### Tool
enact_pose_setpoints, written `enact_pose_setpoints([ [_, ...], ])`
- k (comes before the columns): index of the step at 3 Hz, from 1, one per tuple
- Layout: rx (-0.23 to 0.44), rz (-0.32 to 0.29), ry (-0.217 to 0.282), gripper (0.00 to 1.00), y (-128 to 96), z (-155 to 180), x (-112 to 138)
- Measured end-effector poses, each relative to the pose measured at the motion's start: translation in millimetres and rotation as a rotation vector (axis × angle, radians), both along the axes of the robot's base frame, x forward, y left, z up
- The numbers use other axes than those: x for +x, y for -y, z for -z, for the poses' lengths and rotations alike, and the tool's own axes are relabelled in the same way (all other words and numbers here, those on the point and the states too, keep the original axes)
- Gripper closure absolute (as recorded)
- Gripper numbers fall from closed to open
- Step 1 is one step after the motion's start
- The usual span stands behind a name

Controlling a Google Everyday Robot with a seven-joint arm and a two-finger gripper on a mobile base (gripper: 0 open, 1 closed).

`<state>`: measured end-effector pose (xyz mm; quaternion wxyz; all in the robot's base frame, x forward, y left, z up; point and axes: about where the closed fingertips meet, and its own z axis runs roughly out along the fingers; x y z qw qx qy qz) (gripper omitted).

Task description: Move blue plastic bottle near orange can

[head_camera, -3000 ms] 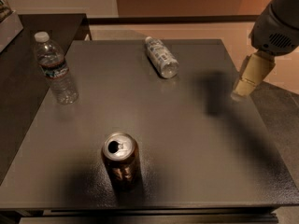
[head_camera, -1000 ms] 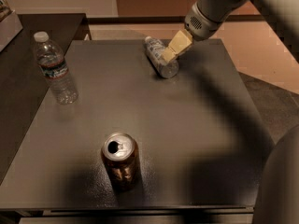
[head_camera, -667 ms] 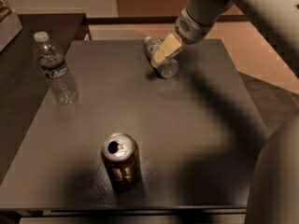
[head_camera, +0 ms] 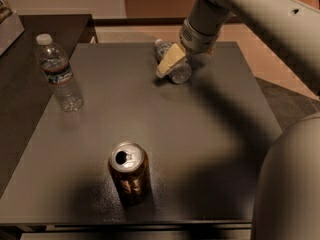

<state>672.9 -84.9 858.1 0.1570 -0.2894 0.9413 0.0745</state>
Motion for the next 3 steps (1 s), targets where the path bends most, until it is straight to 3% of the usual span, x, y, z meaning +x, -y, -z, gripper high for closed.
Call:
enact_pose_setpoints([
  [1,-0.02,0.039,-0.025,0.08,4.4,6.4,1.9],
  [3,-0.018,0.044,-0.02,0.48,1.4,2.4,3.8],
])
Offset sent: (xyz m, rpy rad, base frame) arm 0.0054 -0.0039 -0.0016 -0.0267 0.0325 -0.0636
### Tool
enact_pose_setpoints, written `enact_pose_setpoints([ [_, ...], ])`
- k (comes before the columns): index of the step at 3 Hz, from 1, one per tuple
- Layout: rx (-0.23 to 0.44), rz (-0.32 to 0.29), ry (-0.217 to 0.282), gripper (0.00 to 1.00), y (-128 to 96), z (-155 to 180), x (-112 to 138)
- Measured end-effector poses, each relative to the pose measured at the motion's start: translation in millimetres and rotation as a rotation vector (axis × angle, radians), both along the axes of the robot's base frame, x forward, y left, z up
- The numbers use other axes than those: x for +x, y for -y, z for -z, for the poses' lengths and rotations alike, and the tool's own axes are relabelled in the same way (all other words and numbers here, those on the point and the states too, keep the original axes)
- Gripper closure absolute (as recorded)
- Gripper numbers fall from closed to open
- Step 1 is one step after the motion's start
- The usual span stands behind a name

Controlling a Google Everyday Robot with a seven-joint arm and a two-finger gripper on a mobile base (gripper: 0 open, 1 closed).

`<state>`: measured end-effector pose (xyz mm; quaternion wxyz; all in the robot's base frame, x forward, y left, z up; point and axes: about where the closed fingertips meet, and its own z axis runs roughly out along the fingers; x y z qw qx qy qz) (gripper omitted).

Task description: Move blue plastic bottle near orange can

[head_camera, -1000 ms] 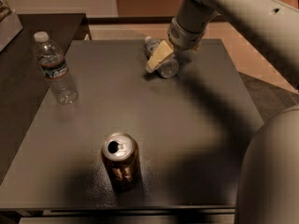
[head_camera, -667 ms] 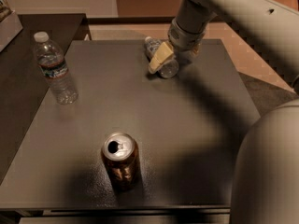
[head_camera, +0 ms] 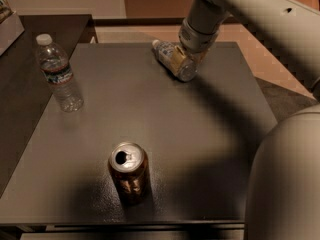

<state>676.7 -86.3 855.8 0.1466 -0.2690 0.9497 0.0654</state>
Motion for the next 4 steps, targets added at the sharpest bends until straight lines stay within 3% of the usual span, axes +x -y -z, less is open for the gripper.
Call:
enact_pose_setpoints([
  [2,0.0,-0.086,0.052,0.95,-1.8,-14.1,-16.3],
  [4,-0.024,-0.34,0.115,1.0,1.0,-26.6,-73.2],
])
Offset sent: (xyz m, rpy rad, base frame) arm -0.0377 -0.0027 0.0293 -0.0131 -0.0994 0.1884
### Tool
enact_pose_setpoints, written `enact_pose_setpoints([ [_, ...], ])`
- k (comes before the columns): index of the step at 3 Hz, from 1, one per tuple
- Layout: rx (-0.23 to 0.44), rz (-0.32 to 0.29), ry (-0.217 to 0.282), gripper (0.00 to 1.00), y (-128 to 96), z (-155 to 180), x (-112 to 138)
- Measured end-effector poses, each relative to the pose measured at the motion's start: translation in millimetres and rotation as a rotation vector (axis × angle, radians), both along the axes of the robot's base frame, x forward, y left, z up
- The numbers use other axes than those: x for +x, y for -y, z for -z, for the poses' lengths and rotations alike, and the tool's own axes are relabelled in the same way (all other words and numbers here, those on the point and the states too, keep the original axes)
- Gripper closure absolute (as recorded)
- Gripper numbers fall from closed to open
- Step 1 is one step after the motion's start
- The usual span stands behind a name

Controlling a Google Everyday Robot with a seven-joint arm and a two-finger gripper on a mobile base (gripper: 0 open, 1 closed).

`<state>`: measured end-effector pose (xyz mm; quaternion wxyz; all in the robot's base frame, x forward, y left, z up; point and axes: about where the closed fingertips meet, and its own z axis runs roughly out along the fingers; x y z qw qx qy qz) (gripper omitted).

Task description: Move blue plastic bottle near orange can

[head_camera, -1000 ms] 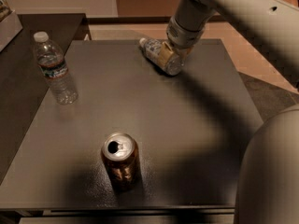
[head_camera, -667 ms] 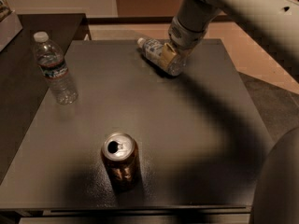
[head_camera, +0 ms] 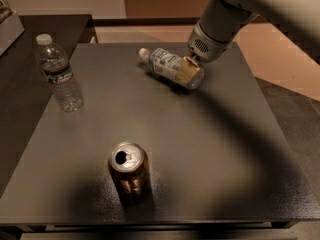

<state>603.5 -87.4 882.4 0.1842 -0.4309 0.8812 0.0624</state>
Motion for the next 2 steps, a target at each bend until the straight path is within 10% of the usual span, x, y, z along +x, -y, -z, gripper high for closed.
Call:
enact_pose_setpoints([
  [2,0.023,-0.238,0.017,1.0,-11.2,-13.7,-70.4],
])
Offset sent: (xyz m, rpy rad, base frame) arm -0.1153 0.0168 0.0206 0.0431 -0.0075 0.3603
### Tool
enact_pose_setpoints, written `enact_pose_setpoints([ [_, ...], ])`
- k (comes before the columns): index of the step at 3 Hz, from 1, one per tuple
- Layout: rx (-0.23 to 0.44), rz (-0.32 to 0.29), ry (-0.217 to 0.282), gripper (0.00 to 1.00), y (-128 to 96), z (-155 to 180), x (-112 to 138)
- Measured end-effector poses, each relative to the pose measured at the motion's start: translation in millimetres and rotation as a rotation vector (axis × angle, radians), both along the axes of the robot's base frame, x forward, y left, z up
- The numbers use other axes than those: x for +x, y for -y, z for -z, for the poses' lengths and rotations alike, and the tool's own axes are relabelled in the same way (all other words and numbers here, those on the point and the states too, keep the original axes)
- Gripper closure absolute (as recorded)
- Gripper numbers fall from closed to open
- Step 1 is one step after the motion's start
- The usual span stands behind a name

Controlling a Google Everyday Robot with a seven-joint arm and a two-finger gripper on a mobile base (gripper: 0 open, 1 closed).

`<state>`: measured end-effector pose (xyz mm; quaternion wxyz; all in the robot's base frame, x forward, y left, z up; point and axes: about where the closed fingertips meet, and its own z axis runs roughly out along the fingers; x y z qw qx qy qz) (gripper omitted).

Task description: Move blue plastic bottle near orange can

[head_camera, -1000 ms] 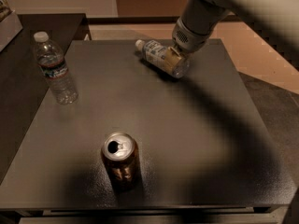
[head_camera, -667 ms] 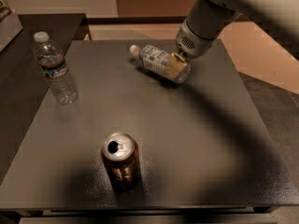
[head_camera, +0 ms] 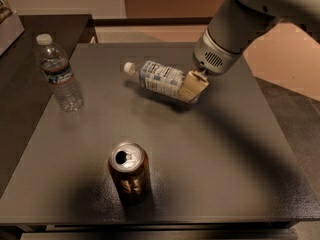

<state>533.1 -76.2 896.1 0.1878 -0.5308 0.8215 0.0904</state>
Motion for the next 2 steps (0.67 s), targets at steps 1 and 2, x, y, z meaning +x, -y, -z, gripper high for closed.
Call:
enact_pose_setpoints([
  [1,-0.002,-0.06,-0.027,1.0,-7.5,-1.4,-36.5],
  [2,-0.019,-0.096,-0.08,1.0,-12.3,5.2,-71.0],
])
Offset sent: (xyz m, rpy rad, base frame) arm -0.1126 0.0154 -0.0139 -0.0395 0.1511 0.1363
